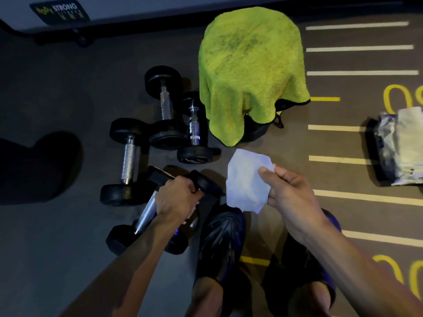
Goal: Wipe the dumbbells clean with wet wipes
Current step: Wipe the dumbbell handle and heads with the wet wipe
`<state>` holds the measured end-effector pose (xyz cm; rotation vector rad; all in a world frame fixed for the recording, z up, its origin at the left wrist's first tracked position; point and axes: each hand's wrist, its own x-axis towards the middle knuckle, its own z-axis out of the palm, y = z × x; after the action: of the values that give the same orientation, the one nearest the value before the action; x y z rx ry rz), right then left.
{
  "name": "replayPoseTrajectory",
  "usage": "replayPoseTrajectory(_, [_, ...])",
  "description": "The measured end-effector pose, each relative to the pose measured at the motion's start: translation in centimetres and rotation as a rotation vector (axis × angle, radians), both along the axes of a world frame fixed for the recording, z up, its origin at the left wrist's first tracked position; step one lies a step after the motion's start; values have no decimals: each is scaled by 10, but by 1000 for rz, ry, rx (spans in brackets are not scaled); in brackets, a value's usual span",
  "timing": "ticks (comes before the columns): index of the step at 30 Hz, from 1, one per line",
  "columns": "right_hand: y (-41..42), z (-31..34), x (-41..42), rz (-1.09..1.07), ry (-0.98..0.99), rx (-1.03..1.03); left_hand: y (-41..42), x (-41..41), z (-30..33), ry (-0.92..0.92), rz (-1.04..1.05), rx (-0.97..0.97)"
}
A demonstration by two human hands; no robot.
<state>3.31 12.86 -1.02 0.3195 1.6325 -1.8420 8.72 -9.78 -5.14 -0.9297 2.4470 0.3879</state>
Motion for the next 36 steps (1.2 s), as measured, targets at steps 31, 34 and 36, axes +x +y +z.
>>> replayPoseTrajectory(31, [21,12,0,-84,-100,-41,11,37,-21,147,143,371])
replayPoseTrajectory(34, [21,17,1,-86,-99,-41,8,37,6,403,267,531])
replayPoseTrajectory(36, [21,23,1,-88,-89,-56,9,30,33,559,326,627])
